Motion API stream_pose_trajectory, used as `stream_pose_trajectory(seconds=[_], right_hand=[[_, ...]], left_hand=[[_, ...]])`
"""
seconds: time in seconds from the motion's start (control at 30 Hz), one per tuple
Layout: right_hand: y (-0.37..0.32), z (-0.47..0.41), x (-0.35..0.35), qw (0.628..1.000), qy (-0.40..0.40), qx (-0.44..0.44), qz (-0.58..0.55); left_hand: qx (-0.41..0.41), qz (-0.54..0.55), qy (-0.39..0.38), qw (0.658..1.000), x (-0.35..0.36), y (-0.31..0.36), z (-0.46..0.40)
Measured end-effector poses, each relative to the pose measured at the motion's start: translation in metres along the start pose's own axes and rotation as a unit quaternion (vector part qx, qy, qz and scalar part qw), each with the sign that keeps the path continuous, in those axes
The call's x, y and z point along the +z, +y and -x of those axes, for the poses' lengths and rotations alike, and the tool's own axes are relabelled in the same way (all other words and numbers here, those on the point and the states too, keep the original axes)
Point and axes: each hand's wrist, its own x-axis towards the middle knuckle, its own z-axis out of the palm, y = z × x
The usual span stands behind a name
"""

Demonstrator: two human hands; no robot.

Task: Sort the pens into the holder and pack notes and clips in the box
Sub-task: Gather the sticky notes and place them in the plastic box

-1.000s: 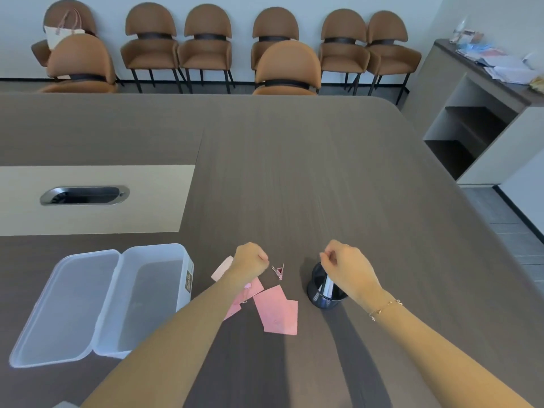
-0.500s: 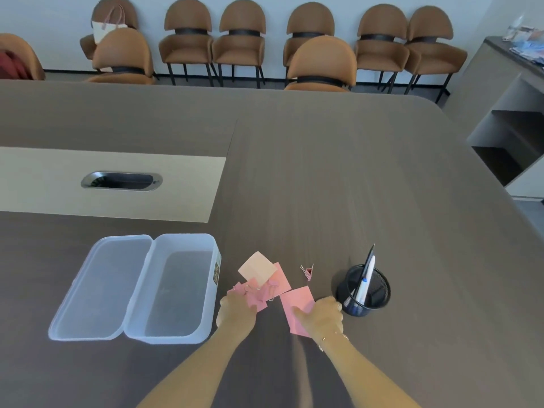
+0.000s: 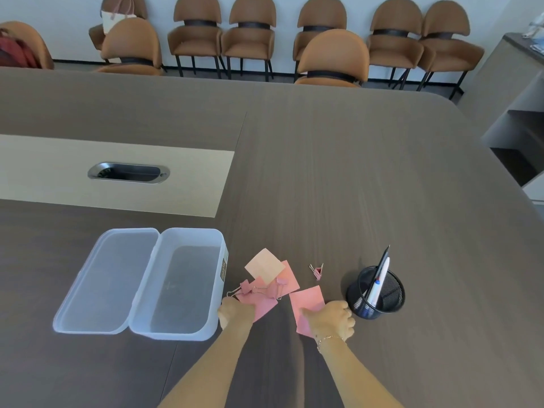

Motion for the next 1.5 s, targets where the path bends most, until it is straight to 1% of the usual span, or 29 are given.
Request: stream_pose_trajectory(seconds=[0.1,0.13,0.17,0.23,0.33,0.37,0.47,0.57,0.67,0.73,0.83,0.9,1.03,1.1,1.17,1.23,1.3,1.37,1.43,1.5], right_hand=[[0.002,0.001,-0.002,0.998,-0.019,-0.012,0.057],[0.002,0.002,-0.001,0.998,-0.019,-0.022,0.056],[0.002,0.002,-0.001,0.998,-0.019,-0.04,0.043],[0.001,0.001,-0.005,0.995,-0.041,-0.082,-0.024],[-0.004,-0.002,-0.016,0.976,-0.102,-0.143,-0.128],[-0.006,-0.004,-0.02,0.969,-0.105,-0.159,-0.157],[-0.014,-0.009,-0.025,0.954,-0.113,-0.176,-0.215],[-0.026,-0.013,-0.018,0.957,-0.118,-0.202,-0.17],[-0.036,-0.014,-0.004,0.963,-0.09,-0.223,-0.12],[-0.042,-0.013,0.005,0.966,-0.064,-0.22,-0.119],[-0.049,-0.014,0.015,0.969,-0.056,-0.201,-0.131],[-0.052,-0.016,0.018,0.972,-0.062,-0.186,-0.133],[-0.054,-0.02,0.015,0.979,-0.098,-0.138,-0.114],[-0.055,-0.02,0.01,0.98,-0.111,-0.123,-0.115],[-0.055,-0.02,0.007,0.979,-0.111,-0.121,-0.119],[-0.056,-0.018,0.009,0.979,-0.101,-0.128,-0.122],[-0.057,-0.014,0.012,0.979,-0.091,-0.137,-0.124],[-0.059,-0.011,0.016,0.984,-0.068,-0.139,-0.086],[-0.061,-0.008,0.021,0.99,-0.044,-0.13,-0.031],[-0.063,-0.009,0.024,0.993,-0.039,-0.108,-0.016]], left_hand=[[0.045,-0.063,-0.018,0.997,-0.007,-0.004,-0.006],[0.052,-0.072,-0.016,0.996,-0.005,-0.006,-0.008],[0.048,-0.057,-0.013,0.997,-0.004,-0.006,-0.006],[0.046,-0.012,-0.005,0.999,-0.002,-0.005,-0.005],[0.025,0.046,0.004,0.999,0.002,-0.004,0.003],[0.017,0.052,0.016,0.998,0.002,-0.002,0.008],[0.011,0.014,0.059,0.998,0.011,0.002,0.014],[-0.008,0.041,0.058,0.997,0.016,0.001,0.012],[-0.006,0.065,0.033,0.997,0.017,-0.004,0.006],[0.008,0.06,0.014,0.998,0.015,-0.007,0.005],[0.023,0.0,-0.007,1.0,0.011,-0.011,0.004],[0.044,-0.019,-0.014,0.999,0.003,-0.009,0.002],[0.102,-0.144,-0.041,0.984,-0.018,-0.001,0.001],[0.125,-0.173,-0.05,0.976,-0.033,0.006,-0.002],[0.147,-0.183,-0.055,0.97,-0.049,0.017,-0.005],[0.184,-0.173,-0.077,0.965,-0.062,0.035,-0.006],[0.223,-0.109,-0.111,0.962,-0.071,0.057,-0.006],[0.262,-0.093,-0.097,0.956,-0.07,0.077,-0.013],[0.285,-0.132,-0.072,0.947,-0.058,0.089,-0.029],[0.291,-0.188,-0.055,0.936,-0.042,0.092,-0.047]])
